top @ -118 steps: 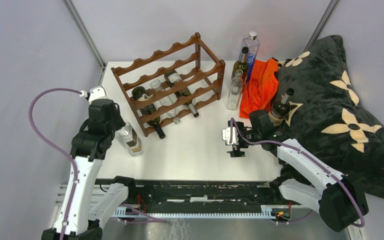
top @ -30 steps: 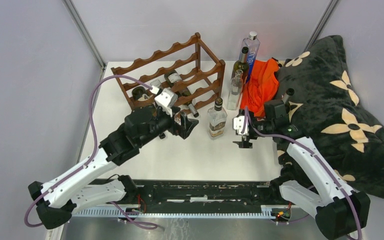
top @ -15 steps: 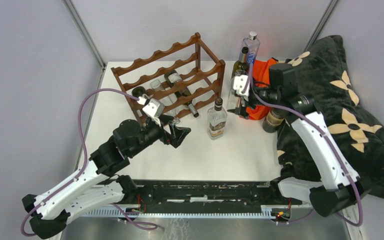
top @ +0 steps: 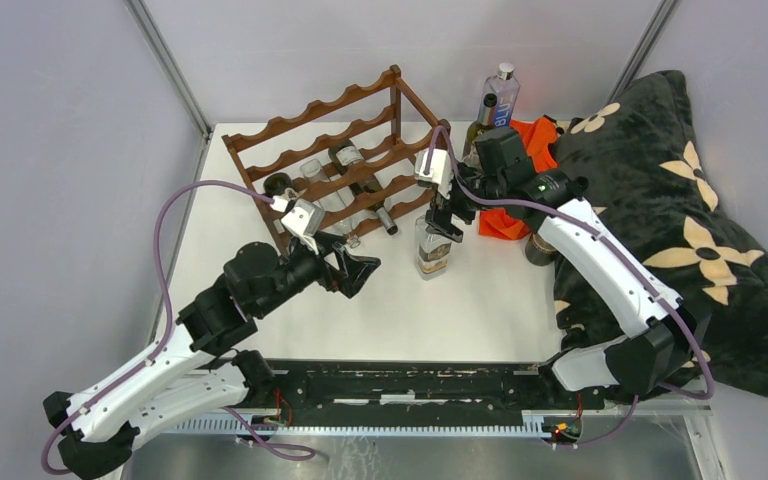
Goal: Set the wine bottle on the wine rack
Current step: Pick up the wine bottle from the center of the board, then adjust the wine bottle at the center of the board.
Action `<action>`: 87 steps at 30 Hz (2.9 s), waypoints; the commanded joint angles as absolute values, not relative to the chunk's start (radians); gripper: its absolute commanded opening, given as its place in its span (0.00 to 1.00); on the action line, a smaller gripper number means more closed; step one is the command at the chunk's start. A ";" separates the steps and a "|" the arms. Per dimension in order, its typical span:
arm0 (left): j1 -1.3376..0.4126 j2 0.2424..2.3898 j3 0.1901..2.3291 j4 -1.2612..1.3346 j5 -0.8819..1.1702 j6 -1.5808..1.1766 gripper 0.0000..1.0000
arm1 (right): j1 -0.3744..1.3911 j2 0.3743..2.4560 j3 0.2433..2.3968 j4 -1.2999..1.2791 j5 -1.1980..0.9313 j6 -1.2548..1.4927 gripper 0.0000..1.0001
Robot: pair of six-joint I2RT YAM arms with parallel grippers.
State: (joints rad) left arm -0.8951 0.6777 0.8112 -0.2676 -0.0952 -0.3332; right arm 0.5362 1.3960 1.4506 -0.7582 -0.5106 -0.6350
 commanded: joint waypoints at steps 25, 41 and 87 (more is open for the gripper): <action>-0.945 0.818 0.538 0.292 0.192 -0.082 1.00 | 0.314 1.130 1.116 -0.410 -0.789 -0.321 0.00; -0.999 1.236 0.502 0.674 0.157 0.244 1.00 | 0.088 0.926 0.723 0.044 -1.153 0.035 0.00; -1.000 1.415 0.794 0.010 0.270 0.474 0.02 | 0.020 0.997 0.923 -0.982 -0.930 -1.265 0.98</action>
State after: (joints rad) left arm -0.9909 1.4776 0.7040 0.0082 0.2256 0.3958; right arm 0.0231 0.9798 0.9302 -0.7807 -0.9340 -0.9108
